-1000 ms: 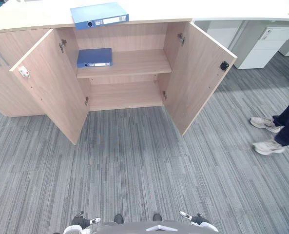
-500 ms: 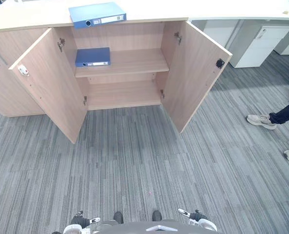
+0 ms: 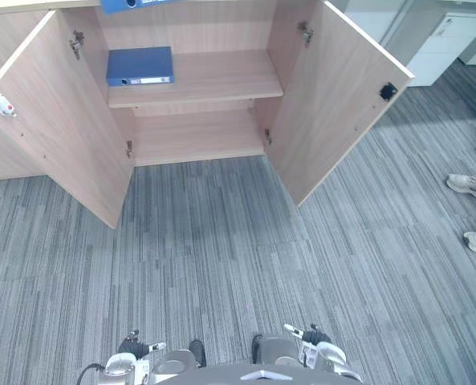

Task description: Walk over to the cabinet, pick up the folder, carry it to the office cabinet, place the folder inside the office cabinet, then close the office cabinet door

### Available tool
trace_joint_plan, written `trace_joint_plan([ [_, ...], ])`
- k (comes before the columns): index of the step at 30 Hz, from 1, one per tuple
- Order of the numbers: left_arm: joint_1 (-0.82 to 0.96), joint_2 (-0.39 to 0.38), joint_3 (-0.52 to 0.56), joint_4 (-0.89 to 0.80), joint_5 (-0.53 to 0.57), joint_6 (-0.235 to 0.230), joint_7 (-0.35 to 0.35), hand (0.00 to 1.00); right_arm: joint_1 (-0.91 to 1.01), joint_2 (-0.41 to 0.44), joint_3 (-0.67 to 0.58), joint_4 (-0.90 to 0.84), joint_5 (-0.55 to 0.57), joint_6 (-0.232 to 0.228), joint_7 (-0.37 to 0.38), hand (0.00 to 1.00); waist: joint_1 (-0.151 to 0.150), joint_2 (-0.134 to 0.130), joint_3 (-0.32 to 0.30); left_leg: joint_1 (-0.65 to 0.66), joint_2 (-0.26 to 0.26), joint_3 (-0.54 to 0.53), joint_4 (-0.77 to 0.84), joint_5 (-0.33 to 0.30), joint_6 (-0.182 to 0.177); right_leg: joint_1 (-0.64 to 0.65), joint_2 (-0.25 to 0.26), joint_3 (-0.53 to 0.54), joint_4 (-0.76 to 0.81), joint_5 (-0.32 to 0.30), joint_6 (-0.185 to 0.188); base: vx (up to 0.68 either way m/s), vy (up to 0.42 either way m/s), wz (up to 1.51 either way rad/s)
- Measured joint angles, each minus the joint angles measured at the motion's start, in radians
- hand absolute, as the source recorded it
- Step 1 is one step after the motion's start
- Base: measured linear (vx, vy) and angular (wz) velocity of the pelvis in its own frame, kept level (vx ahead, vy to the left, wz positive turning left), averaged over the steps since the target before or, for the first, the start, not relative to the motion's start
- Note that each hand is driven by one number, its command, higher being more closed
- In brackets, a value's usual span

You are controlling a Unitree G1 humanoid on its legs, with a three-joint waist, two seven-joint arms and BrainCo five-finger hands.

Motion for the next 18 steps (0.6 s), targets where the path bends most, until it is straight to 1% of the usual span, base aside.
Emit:
trace_joint_plan([
  [1, -0.003, -0.001, 0.006, -0.008, 0.000, 0.000, 0.001, 0.00, -0.004, 0.005, 0.000, -0.004, 0.001, -0.005, 0.000, 0.00, 0.002, -0.008, 0.009, 0.028, 0.000, -0.004, -0.007, -0.014, 0.002, -0.025, -0.001, -0.013, 0.052, -0.052, -0.010, 0.19, 0.034, 0.18],
  [2, -0.003, -0.005, 0.022, -0.008, 0.000, 0.000, 0.001, 0.00, -0.005, 0.010, 0.000, -0.008, 0.006, -0.013, 0.000, 0.00, 0.005, -0.009, 0.010, 0.056, 0.005, -0.012, -0.018, -0.025, -0.002, -0.054, 0.003, -0.035, 0.061, -0.099, -0.014, 0.26, 0.014, 0.20],
  [3, -0.008, -0.013, 0.039, -0.009, -0.001, 0.000, 0.002, 0.00, -0.006, 0.011, 0.000, -0.019, 0.008, -0.020, 0.000, 0.00, -0.001, -0.007, 0.011, 0.077, 0.012, -0.022, -0.031, -0.033, -0.007, -0.084, 0.010, -0.071, 0.029, -0.132, -0.028, 0.29, -0.026, 0.19],
  [4, -0.013, -0.018, 0.043, -0.011, -0.001, 0.000, 0.002, 0.00, -0.006, 0.010, 0.000, -0.025, 0.008, -0.021, 0.000, 0.00, -0.006, -0.003, 0.013, 0.087, 0.018, -0.025, -0.041, -0.037, -0.011, -0.100, 0.020, -0.086, -0.004, -0.134, -0.031, 0.37, -0.074, 0.24],
  [5, -0.024, -0.028, 0.044, -0.013, -0.004, -0.001, 0.002, 0.00, -0.010, 0.008, 0.000, -0.037, 0.013, -0.022, 0.000, 0.00, -0.014, 0.006, 0.017, 0.099, 0.034, -0.034, -0.059, -0.042, -0.019, -0.127, 0.043, -0.116, -0.108, -0.125, -0.046, 0.40, -0.115, 0.35],
  [6, -0.027, -0.037, 0.043, -0.012, -0.004, -0.001, 0.001, 0.00, -0.012, 0.005, 0.000, -0.042, 0.017, -0.026, -0.001, 0.00, -0.028, 0.011, 0.021, 0.106, 0.044, -0.047, -0.066, -0.049, -0.031, -0.129, 0.066, -0.123, -0.252, -0.083, -0.068, 0.37, -0.124, 0.42],
  [7, -0.029, -0.038, 0.043, -0.012, -0.005, -0.001, 0.000, 0.00, -0.010, 0.003, -0.001, -0.041, 0.017, -0.028, -0.001, 0.00, -0.033, 0.010, 0.021, 0.115, 0.044, -0.054, -0.070, -0.055, -0.043, -0.125, 0.075, -0.118, -0.316, -0.051, -0.080, 0.44, -0.157, 0.56],
  [8, -0.027, -0.050, 0.046, -0.012, -0.004, -0.002, -0.001, 0.00, 0.003, 0.000, -0.008, -0.039, 0.018, -0.029, -0.001, 0.00, -0.039, 0.005, 0.018, 0.148, 0.040, -0.067, -0.078, -0.073, -0.073, -0.103, 0.072, -0.112, -0.401, 0.033, -0.111, 0.49, -0.196, 0.45],
  [9, -0.027, -0.084, 0.066, -0.009, -0.001, -0.002, 0.000, 0.00, 0.002, -0.009, -0.031, -0.038, 0.021, -0.028, -0.001, 0.00, -0.039, 0.026, 0.020, 0.175, 0.068, -0.069, -0.065, -0.086, -0.096, -0.089, 0.086, -0.126, -0.364, 0.070, -0.126, 0.49, -0.204, 0.38],
  [10, -0.027, -0.097, 0.076, -0.008, 0.001, -0.003, -0.001, 0.00, 0.002, -0.012, -0.039, -0.038, 0.021, -0.028, -0.001, 0.00, -0.035, 0.039, 0.019, 0.165, 0.079, -0.064, -0.035, -0.081, -0.105, -0.080, 0.093, -0.130, -0.365, 0.053, -0.138, 0.47, -0.225, 0.19],
  [11, -0.029, -0.115, 0.082, -0.013, 0.001, -0.007, -0.001, 0.00, 0.001, -0.013, -0.046, -0.039, 0.022, -0.028, -0.001, 0.00, -0.033, 0.050, 0.023, 0.130, 0.092, -0.040, 0.054, -0.066, -0.130, -0.060, 0.096, -0.139, -0.373, 0.030, -0.152, 0.36, -0.190, 0.12],
  [12, -0.030, -0.120, 0.089, -0.017, 0.001, -0.010, 0.000, 0.00, 0.001, -0.014, -0.045, -0.041, 0.023, -0.028, -0.002, 0.00, -0.034, 0.056, 0.023, 0.104, 0.102, -0.028, 0.118, -0.058, -0.143, -0.041, 0.101, -0.141, -0.381, 0.024, -0.158, 0.48, -0.243, 0.12],
  [13, -0.029, -0.128, 0.119, -0.024, 0.002, -0.011, -0.001, 0.00, 0.002, -0.011, -0.040, -0.044, 0.024, -0.027, -0.002, 0.00, -0.035, 0.063, 0.022, 0.037, 0.135, -0.011, 0.305, -0.029, -0.143, 0.016, 0.114, -0.142, -0.426, 0.015, -0.168, 0.48, -0.227, 0.10],
  [14, -0.030, -0.131, 0.141, -0.029, 0.002, -0.012, -0.001, 0.00, 0.005, -0.004, -0.032, -0.044, 0.028, -0.026, -0.002, 0.00, -0.036, 0.065, 0.022, -0.027, 0.172, -0.006, 0.481, -0.006, -0.134, 0.071, 0.127, -0.145, -0.467, 0.012, -0.173, 0.54, -0.254, 0.06],
  [15, -0.028, -0.136, 0.163, -0.048, 0.002, -0.012, -0.001, 0.00, 0.019, -0.002, -0.009, -0.046, 0.037, -0.028, -0.003, 0.00, -0.029, 0.066, 0.022, -0.084, 0.225, 0.015, 0.667, -0.007, -0.132, 0.141, 0.143, -0.146, -0.506, 0.006, -0.182, 0.52, -0.239, -0.03],
  [16, -0.029, -0.142, 0.179, -0.067, 0.001, -0.017, -0.001, 0.00, 0.027, -0.002, 0.006, -0.052, 0.038, -0.028, -0.003, 0.00, -0.015, 0.063, 0.025, -0.157, 0.282, 0.049, 0.814, -0.020, -0.120, 0.216, 0.155, -0.140, -0.538, -0.014, -0.192, 0.34, -0.157, -0.11],
  [18, -0.029, -0.145, 0.185, -0.088, 0.001, -0.021, 0.000, 0.00, 0.028, -0.004, 0.020, -0.056, 0.042, -0.026, -0.005, 0.00, -0.003, 0.058, 0.026, -0.229, 0.312, 0.080, 0.865, -0.040, -0.116, 0.266, 0.159, -0.122, -0.565, -0.034, -0.191, 0.23, -0.064, -0.18],
])
